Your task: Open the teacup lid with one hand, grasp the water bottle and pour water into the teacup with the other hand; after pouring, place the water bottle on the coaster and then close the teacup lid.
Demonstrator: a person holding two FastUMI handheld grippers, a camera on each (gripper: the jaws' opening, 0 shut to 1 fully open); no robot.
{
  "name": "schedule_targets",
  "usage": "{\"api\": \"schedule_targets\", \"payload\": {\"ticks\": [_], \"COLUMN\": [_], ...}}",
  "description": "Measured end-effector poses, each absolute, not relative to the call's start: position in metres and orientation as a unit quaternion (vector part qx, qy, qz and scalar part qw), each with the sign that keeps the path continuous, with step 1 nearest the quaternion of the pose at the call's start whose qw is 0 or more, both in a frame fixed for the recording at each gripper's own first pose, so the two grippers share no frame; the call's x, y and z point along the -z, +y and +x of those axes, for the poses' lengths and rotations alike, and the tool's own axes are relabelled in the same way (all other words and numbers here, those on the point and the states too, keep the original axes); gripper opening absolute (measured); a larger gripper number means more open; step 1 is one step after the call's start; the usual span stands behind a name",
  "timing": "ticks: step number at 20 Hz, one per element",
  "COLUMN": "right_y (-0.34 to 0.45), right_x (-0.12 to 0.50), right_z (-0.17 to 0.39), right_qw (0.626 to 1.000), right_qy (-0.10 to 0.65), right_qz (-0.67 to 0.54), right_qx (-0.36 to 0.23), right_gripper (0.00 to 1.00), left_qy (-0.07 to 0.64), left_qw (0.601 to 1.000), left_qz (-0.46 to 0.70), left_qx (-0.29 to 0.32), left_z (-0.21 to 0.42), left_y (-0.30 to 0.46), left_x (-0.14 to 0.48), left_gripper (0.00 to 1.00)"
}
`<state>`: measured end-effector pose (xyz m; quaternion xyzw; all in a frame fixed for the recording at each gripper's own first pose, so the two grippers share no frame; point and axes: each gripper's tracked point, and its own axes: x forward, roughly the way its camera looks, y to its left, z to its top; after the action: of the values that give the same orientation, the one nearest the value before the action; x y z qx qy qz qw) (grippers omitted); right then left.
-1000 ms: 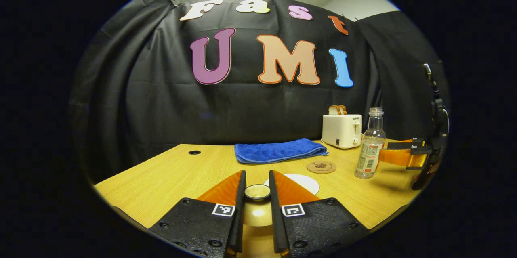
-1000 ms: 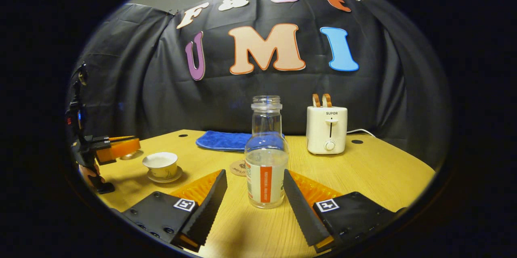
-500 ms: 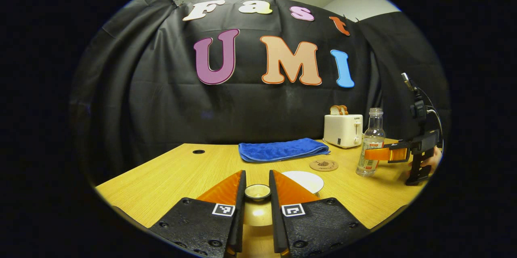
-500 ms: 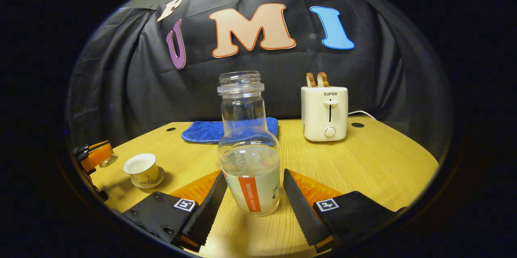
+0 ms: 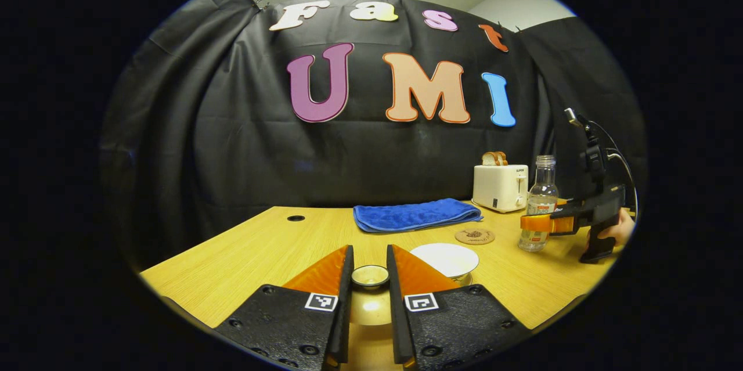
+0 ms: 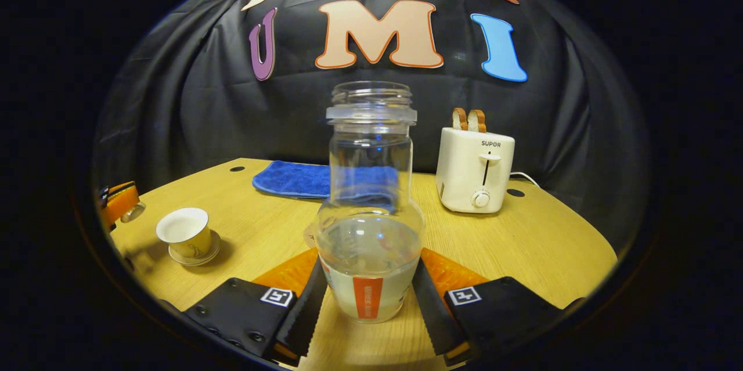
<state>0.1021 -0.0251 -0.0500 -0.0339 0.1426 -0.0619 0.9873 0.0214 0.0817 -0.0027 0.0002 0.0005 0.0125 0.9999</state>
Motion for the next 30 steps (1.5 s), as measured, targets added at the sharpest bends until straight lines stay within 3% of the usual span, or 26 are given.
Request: {"api": "schedule_targets", "payload": {"ticks": [8, 13, 25, 30], "right_y": [-0.025, 0.004, 0.054, 0.062], "right_x": [0.012, -0.028, 0.025, 0.043], "right_z": [0.093, 0.094, 0.120, 0.128], "right_qw": [0.978, 0.934, 0.843, 0.787], "right_qy": [0.114, 0.079, 0.102, 0.102], "right_qz": [-0.161, -0.342, -0.529, -0.609], "right_qx": [0.069, 0.058, 0.001, -0.011], "right_gripper": [0.81, 0.80, 0.79, 0.81], "left_qy": [0.002, 0.002, 0.003, 0.002], "left_qw": [1.000, 0.999, 0.999, 0.999], "left_qz": [0.001, 0.000, 0.000, 0.000], "left_qx": [-0.029, -0.046, -0.051, -0.054], "left_z": [0.023, 0.022, 0.022, 0.022], "left_y": [0.097, 0.114, 0.116, 0.116], "left_x": [0.004, 0.003, 0.005, 0.005], "left_gripper": [0.27, 0.28, 0.28, 0.28]}}
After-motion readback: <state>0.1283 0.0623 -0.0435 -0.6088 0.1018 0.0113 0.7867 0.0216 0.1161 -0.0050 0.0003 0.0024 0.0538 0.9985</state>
